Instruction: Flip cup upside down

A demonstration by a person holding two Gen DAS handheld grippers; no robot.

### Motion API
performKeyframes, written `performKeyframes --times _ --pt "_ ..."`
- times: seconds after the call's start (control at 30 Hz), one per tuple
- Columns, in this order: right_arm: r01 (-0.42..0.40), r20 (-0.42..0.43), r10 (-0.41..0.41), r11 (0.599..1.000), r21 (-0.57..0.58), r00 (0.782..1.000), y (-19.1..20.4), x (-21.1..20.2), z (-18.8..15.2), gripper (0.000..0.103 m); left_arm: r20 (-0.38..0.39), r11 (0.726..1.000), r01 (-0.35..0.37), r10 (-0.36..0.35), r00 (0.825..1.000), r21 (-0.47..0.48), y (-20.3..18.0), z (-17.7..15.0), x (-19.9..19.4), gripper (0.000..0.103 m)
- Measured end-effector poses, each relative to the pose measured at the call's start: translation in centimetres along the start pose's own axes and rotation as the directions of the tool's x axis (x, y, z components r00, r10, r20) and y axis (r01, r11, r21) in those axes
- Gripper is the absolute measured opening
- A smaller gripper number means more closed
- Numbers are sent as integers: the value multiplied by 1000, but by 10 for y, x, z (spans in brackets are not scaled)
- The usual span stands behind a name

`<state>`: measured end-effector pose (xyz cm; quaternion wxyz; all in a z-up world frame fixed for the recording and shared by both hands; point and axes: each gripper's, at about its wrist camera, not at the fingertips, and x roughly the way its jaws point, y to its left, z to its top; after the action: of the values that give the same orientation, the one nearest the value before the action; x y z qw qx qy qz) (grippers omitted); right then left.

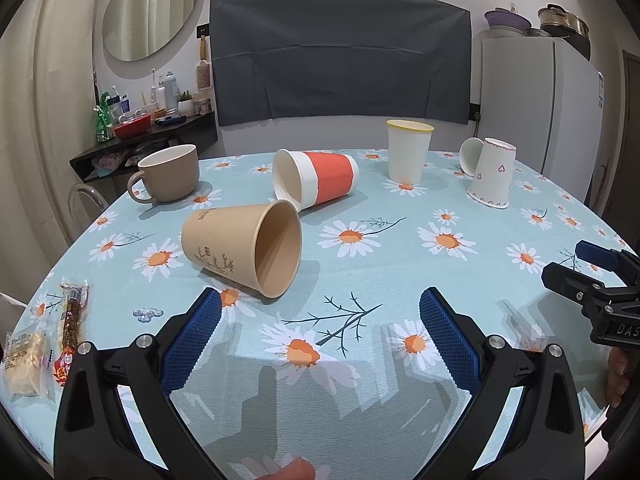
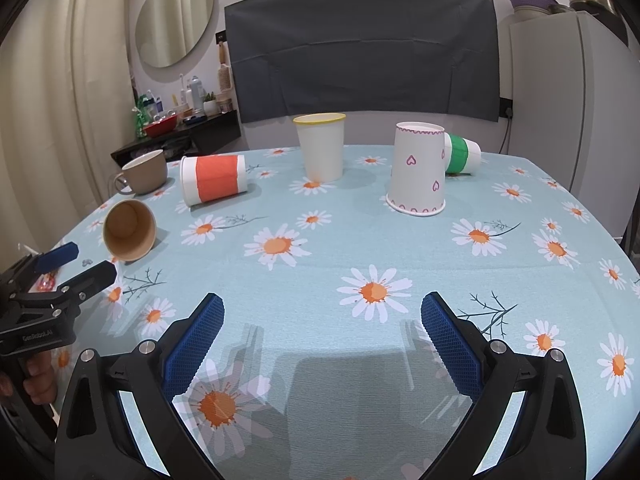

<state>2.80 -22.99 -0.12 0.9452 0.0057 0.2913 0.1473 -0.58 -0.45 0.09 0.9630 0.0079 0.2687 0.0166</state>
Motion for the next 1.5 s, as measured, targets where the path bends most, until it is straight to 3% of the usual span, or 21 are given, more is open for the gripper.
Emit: performKeyframes --times 0.4,0.8,1.0,1.3,1.5 --pt "-2 0 2 1000 0 1000 -1 0 0 95 -5 1000 -9 9 1000 -15 1 0 1 97" --pt "-5 17 5 1000 0 1000 1 -3 -2 95 3 994 -52 53 999 -97 16 5 -2 97" --pt "-29 17 29 1000 -7 999 2 -3 -1 95 -38 991 -129 127 991 -35 12 15 8 97" --pt "-61 18 61 998 -13 998 3 -4 -2 95 -96 973 -219 211 973 -78 25 28 24 97" --pt "-70 17 70 997 -16 997 3 -3 -1 95 -151 960 -273 262 953 -59 29 33 39 69"
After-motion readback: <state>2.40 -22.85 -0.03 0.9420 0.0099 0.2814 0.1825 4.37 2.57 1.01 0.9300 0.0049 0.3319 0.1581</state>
